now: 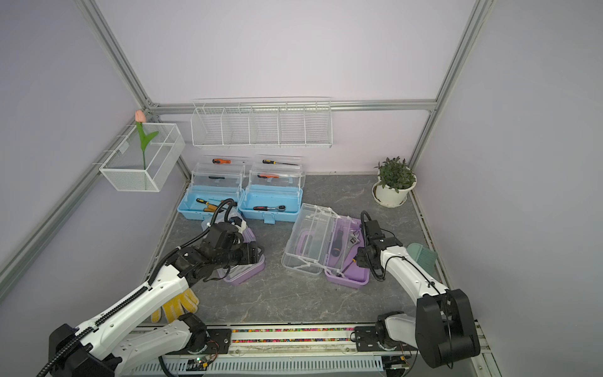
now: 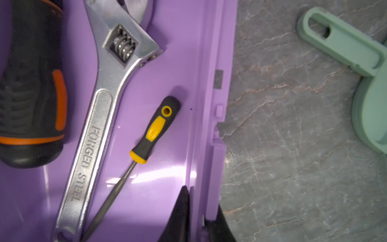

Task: Close toolboxes
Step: Move the toolbox to the center of the board.

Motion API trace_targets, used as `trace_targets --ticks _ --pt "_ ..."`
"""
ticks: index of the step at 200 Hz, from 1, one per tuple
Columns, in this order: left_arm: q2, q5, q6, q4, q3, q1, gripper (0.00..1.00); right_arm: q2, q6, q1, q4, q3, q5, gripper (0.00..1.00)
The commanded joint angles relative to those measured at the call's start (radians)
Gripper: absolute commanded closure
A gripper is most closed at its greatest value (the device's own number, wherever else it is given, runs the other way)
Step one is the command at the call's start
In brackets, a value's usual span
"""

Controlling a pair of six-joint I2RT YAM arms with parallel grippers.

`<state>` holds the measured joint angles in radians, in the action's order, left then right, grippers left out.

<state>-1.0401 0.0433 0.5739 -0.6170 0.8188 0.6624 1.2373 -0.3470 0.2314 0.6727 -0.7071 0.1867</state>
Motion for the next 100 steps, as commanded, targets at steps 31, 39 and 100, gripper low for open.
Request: trace_targets --ticks 31,39,100 --pt "-0.051 0.022 0.017 -0.020 0.026 0.014 0.34 -0.061 0.023 0.069 0.025 0.016 -0.157 0.89" --pt "-0.052 0.014 0.014 -0.028 0.035 0.014 0.35 -0.074 0.019 0.080 0.030 0.019 -0.161 0.89" --pt "-0.051 -0.035 0.015 -0.082 0.058 0.053 0.39 -0.117 0.031 0.098 -0.083 0.075 -0.247 0.93"
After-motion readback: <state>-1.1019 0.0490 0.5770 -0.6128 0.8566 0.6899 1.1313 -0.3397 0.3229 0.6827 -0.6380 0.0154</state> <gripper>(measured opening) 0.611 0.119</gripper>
